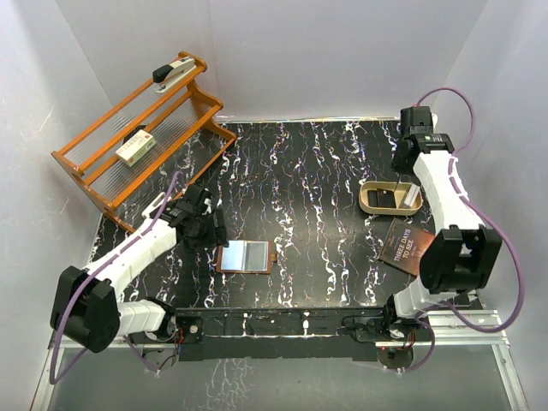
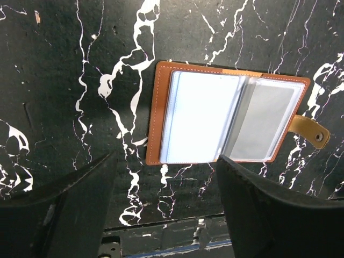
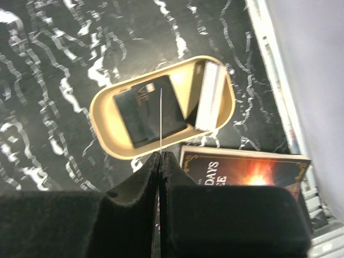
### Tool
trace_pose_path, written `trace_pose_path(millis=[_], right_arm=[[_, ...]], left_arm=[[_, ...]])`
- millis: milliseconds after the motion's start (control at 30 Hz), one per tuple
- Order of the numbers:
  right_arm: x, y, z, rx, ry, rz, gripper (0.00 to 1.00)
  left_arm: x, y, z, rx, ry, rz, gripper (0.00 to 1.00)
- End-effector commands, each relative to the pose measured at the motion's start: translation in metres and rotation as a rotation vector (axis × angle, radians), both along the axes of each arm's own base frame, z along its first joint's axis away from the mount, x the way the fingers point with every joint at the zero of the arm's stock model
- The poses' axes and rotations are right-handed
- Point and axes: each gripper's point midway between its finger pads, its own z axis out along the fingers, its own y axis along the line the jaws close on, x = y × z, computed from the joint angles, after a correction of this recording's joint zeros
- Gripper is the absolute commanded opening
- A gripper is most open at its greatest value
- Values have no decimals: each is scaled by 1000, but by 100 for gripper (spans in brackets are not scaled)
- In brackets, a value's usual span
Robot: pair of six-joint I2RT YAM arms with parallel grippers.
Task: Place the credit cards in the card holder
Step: Pick up the credit card from the storage box, then insert the credit card into the card holder.
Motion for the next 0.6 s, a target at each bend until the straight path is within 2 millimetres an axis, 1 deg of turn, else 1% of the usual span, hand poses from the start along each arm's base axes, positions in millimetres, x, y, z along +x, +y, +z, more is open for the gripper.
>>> trace_pose_path(millis=[0, 67, 200, 267, 367, 467, 567], right_arm=[[-6, 34, 17, 165, -105, 103, 0], [-13, 50, 21, 232, -131, 148, 0], [-29, 84, 24, 373, -175, 245, 0], [-39, 107, 22, 440, -179, 291, 0], [-56, 146, 18, 509, -180, 366, 0], [-72, 185, 11, 573, -170, 424, 0], [-86, 221, 8, 634, -160, 479, 0]], left_arm=[[-6, -5, -10, -72, 66, 38, 69], [-9, -7, -19, -75, 103, 47, 67], [-12, -14, -29, -116, 130, 60, 61], [-16, -20, -35, -156, 140, 55, 59], [-18, -26, -44, -193, 156, 45, 55], [-17, -29, -50, -197, 163, 38, 49], [-18, -38, -55, -249, 171, 16, 42]])
